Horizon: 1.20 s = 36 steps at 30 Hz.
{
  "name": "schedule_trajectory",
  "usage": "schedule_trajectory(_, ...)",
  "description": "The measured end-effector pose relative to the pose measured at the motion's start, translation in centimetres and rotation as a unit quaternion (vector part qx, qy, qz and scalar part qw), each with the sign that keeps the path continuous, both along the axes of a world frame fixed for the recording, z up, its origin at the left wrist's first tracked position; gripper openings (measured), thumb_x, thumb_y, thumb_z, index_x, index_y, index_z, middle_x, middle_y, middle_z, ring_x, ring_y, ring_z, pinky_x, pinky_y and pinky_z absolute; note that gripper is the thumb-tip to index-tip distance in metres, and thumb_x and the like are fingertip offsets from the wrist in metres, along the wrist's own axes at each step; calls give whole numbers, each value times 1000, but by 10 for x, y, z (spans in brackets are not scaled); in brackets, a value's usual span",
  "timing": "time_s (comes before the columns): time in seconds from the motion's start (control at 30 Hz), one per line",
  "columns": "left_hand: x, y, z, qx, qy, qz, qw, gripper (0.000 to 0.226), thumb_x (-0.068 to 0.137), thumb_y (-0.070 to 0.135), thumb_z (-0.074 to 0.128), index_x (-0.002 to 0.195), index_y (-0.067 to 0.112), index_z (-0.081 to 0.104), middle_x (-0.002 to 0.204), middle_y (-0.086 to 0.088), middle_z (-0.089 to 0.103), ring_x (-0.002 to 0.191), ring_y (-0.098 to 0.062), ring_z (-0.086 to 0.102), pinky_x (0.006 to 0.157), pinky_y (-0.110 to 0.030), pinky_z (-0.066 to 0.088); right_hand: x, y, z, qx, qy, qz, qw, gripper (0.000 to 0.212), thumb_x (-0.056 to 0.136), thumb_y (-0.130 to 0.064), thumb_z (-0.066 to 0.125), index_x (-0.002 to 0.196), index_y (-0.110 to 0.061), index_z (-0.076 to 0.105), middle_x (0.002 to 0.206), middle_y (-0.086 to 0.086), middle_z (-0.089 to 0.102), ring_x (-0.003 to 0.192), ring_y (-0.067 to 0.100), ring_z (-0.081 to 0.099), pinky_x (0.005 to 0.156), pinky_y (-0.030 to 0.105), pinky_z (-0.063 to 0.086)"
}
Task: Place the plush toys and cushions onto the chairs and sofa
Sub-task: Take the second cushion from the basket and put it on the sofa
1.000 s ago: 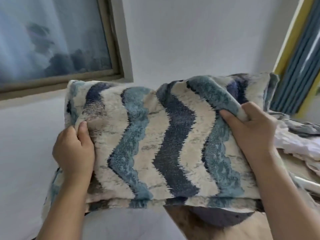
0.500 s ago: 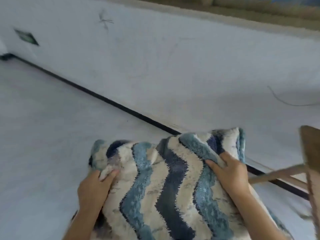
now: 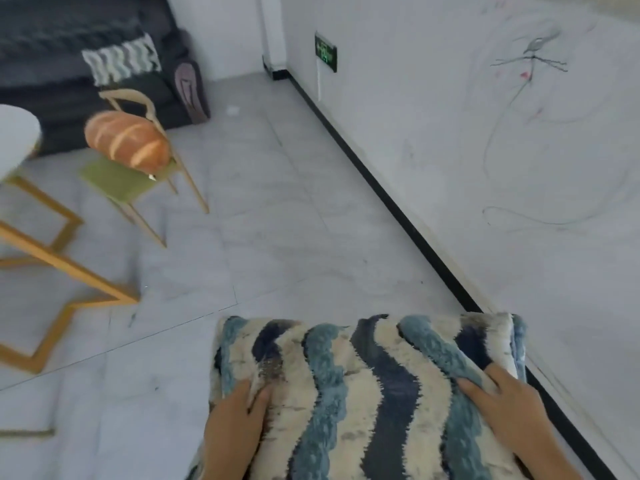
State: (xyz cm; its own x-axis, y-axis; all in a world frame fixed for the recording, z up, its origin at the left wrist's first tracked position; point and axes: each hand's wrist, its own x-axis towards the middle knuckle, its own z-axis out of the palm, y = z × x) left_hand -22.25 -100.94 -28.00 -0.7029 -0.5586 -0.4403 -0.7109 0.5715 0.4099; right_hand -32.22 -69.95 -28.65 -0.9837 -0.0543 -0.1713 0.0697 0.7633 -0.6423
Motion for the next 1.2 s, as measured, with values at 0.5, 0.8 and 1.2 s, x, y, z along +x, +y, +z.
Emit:
schedule_trajectory(0.5,-312,-161,-34,77,114,230,963,33,90,16,53,85,48,59,113,29,62,115,22,40,86,9,28,-409,-186,-27,198,53,311,928,43,83,-50,52,64,-13,44,66,3,42,62,6,47,50,23,25)
schedule_trajectory(0.8,-543,-295,-63,106,49,224,967,19,95,32,38,80,24,47,101,-8,61,96,-26,55,81,-29,38,-612,-345,-49,57,-187,33,980,35,81,-43,57,69,-13,46,70,4,50,85,28,56,72,32,35)
schedule_trajectory(1.2,-805,-550,-39,71,104,331,935,37,86,36,51,79,-1,48,64,-8,49,71,-27,48,63,-35,32,-894,-587,9,0,-75,46,996,37,81,-25,64,59,-13,38,56,6,47,54,21,45,51,28,31)
